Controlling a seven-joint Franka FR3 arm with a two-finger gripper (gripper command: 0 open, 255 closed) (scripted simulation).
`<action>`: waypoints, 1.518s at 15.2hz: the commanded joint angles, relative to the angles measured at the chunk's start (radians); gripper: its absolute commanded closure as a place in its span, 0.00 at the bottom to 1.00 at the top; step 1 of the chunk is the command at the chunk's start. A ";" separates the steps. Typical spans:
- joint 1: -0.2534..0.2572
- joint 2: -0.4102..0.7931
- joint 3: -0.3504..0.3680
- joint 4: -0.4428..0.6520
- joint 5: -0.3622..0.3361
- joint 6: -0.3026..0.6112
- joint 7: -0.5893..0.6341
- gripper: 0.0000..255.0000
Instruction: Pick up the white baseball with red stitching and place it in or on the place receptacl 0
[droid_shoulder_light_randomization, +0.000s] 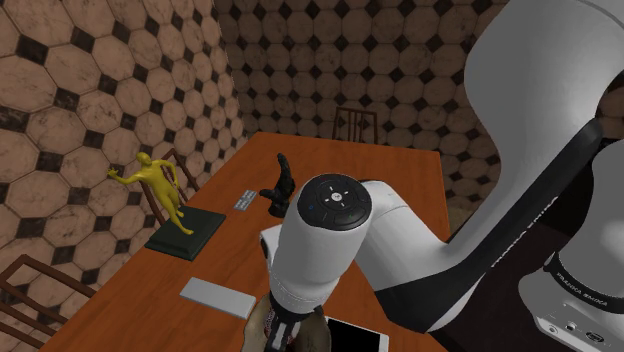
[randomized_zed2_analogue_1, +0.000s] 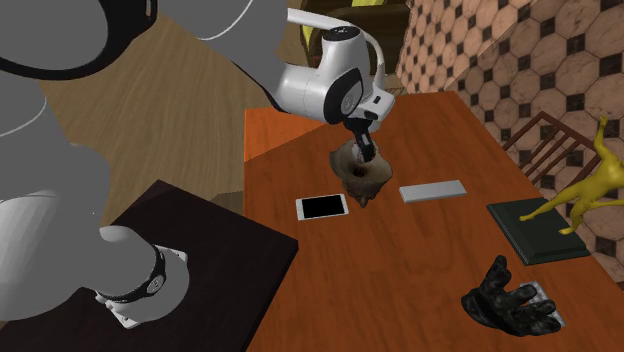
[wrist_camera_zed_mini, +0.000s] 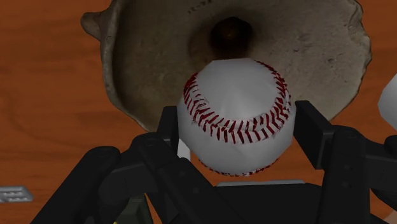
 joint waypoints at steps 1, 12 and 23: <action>0.001 0.001 -0.001 -0.001 -0.002 0.002 0.002 1.00; -0.012 -0.034 0.017 -0.013 0.029 -0.017 -0.021 0.00; -0.041 -0.130 0.061 -0.040 0.123 -0.074 -0.087 0.00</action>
